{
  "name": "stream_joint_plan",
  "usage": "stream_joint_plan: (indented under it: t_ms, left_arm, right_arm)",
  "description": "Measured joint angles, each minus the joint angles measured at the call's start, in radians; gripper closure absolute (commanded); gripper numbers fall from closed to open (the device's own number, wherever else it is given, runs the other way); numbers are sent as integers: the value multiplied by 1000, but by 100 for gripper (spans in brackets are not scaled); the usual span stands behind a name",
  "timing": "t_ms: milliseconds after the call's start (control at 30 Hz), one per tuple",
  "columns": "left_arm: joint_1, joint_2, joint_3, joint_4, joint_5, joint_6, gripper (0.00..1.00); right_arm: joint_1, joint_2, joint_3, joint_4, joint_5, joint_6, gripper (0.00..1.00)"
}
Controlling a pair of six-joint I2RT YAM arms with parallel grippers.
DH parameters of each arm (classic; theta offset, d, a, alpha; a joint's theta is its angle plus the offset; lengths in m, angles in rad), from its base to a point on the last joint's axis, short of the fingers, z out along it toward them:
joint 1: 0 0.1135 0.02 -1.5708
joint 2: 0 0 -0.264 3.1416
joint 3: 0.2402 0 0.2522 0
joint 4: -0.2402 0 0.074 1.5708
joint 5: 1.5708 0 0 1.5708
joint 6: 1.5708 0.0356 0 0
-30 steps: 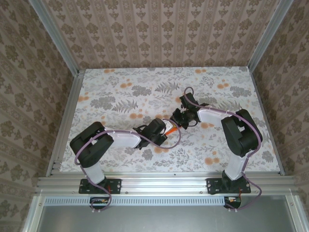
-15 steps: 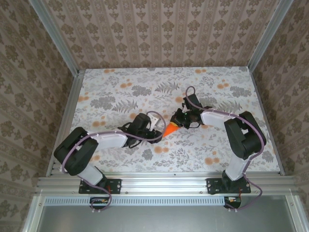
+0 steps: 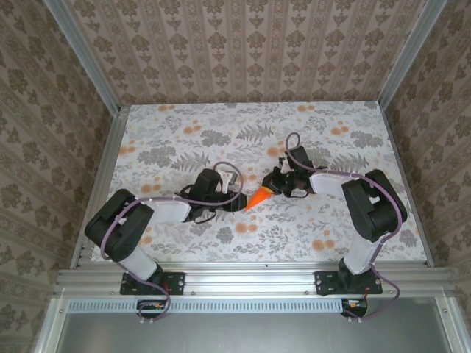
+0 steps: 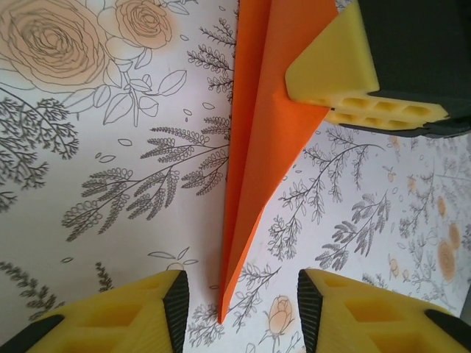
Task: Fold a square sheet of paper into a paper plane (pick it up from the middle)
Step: Fold the wing for the fifth time at the center of the table.
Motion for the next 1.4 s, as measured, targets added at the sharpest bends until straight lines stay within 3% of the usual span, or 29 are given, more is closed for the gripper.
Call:
stream_joint_plan:
  t_ms: [267, 633, 800, 933, 1233, 1400]
  left_arm:
    - [-13, 46, 38, 6, 3, -12, 52]
    - [-133, 73, 153, -138, -216, 159, 52]
    - [-138, 102, 153, -167, -266, 197, 58]
    - [-160, 116, 172, -201, -309, 232, 71]
    - [-177, 145, 209, -219, -370, 273, 74]
    - [-203, 163, 231, -242, -414, 297, 84]
  right_arm:
    - [-26, 30, -43, 77, -31, -24, 88]
    - [-40, 33, -61, 133, -56, -17, 87]
    - [-42, 33, -61, 134, -57, -17, 87]
    - [-46, 33, -63, 137, -59, -16, 87]
    - [-47, 34, -64, 137, -60, -16, 87]
    - [-47, 34, -64, 137, -60, -16, 87]
